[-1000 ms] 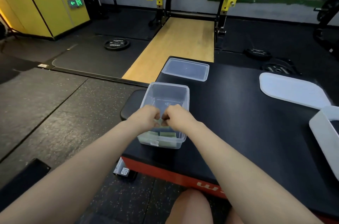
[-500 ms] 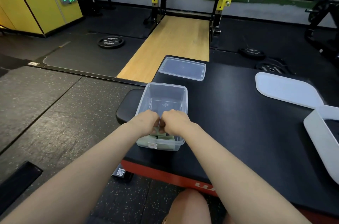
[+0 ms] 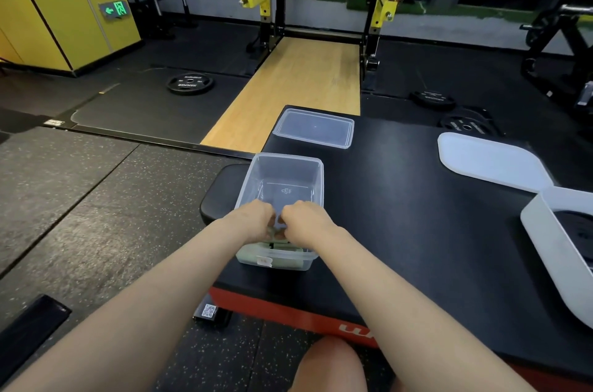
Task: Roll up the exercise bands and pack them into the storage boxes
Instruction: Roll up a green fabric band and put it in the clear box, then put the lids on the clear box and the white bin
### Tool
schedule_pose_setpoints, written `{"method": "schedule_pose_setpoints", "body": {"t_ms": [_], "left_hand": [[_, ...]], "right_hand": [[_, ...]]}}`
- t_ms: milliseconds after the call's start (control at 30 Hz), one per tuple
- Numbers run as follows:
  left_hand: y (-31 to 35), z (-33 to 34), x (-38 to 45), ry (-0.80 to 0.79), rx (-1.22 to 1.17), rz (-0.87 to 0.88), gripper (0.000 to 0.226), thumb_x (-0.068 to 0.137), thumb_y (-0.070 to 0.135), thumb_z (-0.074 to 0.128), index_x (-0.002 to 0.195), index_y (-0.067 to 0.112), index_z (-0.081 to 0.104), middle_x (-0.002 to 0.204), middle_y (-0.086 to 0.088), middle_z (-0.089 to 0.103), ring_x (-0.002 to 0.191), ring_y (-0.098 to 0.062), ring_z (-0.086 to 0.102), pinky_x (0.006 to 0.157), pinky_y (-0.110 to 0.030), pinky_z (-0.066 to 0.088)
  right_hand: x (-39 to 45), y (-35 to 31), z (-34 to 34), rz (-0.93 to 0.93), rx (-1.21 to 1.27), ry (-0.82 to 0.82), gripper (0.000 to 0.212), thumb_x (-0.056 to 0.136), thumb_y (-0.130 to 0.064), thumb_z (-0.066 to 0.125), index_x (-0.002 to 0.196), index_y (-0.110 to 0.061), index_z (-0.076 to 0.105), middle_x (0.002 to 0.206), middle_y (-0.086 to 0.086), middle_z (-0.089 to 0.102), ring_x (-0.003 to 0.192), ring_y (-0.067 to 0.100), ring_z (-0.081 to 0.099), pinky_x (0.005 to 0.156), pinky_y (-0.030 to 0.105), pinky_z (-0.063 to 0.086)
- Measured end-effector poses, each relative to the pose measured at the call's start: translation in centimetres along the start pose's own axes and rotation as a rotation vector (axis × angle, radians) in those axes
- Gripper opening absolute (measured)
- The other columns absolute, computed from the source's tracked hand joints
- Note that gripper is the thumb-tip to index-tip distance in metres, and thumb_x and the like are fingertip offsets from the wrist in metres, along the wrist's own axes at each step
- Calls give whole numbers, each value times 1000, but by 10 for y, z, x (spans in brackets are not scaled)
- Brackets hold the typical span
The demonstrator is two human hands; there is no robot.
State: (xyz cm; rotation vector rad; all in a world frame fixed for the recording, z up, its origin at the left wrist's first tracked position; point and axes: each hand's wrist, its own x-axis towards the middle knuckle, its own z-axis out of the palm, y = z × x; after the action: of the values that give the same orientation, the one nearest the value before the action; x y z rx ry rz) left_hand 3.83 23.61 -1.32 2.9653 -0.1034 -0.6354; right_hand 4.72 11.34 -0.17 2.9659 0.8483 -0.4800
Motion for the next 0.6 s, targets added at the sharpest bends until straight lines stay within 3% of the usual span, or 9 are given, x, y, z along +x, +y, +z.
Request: {"method": "schedule_pose_setpoints", "body": {"t_ms": [33,100,233,300,400,500,600], "left_hand": [[0,-1,0,-6,10,-5,30,86,12,57,115,7,61,118,-11,59,91,-25,56,79,-33,48],[1,-2,1,-11,27,-11,34,86,14,59,120,7,58,117,-10,57,98,-27,58,82,-33,48],[2,-11,7,-2,-43,-9,51,86,10,56,135,14,46,132,-7,51,111,-25,57,88,-32,49],[3,-22,10,33,-89,24,54,86,6,51,139,16,44,135,-6,51,117,-22,54,93,-30,47],[6,-40,17,131,-200,57,48,88,13,57,135,14,48,131,-5,56,117,-19,54,97,-27,43],[7,-56,30,252,-329,50,40,90,18,58,129,12,54,126,-5,61,116,-18,56,99,-27,42],[7,-73,51,378,-472,20,31,92,20,57,121,12,60,121,-5,63,112,-18,57,92,-25,43]], "right_hand": [[1,2,0,-5,26,15,17,90,-9,46,89,-10,62,87,9,60,85,28,55,64,30,36],[4,8,0,-2,101,62,27,91,-14,48,112,-11,64,108,11,64,100,30,58,69,30,42],[9,24,-6,28,312,171,33,93,-27,54,124,-19,61,123,5,62,107,26,59,85,34,49],[8,33,-13,49,439,238,36,93,-29,56,127,-18,58,129,2,59,115,24,56,96,37,47],[10,49,-21,68,577,314,38,91,-28,59,127,-15,59,129,3,60,118,21,55,101,33,43],[18,69,-27,109,679,409,35,90,-27,62,123,-14,62,123,3,64,113,17,58,97,26,42],[30,92,-35,183,782,503,33,89,-27,63,120,-13,64,118,2,66,108,13,60,91,19,41]]}}
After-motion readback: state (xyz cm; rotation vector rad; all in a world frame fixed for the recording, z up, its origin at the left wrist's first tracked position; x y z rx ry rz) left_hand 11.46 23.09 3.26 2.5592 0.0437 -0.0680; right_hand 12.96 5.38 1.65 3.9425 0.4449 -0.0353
